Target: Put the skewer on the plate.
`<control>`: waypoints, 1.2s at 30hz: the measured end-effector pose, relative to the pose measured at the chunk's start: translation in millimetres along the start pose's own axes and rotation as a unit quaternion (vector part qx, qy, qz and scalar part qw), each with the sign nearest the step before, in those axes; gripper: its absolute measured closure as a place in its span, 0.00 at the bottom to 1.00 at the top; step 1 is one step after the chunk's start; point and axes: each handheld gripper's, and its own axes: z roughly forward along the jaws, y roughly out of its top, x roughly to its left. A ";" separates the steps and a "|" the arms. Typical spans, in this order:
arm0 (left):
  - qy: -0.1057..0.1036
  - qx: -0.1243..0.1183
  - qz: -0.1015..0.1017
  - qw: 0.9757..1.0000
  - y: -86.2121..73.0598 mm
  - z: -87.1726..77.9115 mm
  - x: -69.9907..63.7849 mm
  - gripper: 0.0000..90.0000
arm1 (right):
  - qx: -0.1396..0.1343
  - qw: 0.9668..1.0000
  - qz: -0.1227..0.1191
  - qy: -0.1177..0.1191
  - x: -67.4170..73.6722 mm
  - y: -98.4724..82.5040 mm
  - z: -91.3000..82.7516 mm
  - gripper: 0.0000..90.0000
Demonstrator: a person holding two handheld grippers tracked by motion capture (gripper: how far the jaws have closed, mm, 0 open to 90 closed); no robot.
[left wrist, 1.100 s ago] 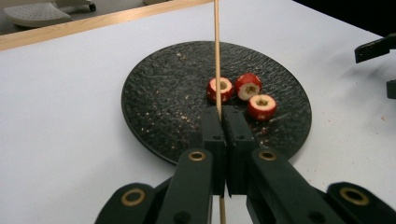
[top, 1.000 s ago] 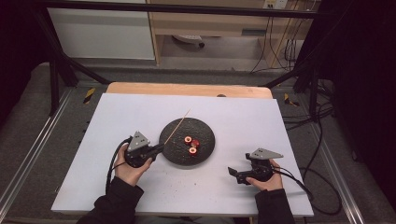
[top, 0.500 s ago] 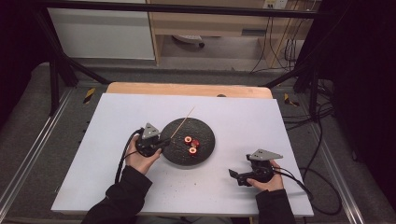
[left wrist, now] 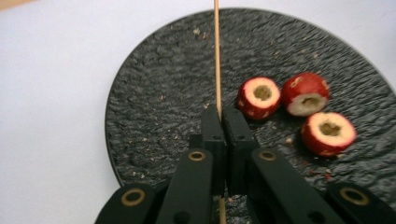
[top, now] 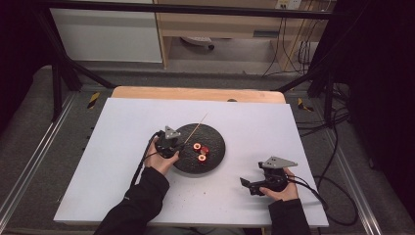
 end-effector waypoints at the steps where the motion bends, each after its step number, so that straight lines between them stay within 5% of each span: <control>1: 0.000 0.004 0.001 1.000 -0.4 2.0 -0.3 0.98 | 0.001 1.000 0.000 0.001 0.0 0.0 0.1 0.02; 24: 0.003 0.029 0.015 0.999 -3.1 12.9 -5.5 0.96 | 0.009 1.000 0.001 -0.004 -0.7 -1.9 2.0 0.02; 36: -0.034 0.002 0.036 0.999 -6.5 -22.1 2.1 0.59 | 0.006 1.000 0.003 -0.005 -1.1 -1.1 0.2 0.02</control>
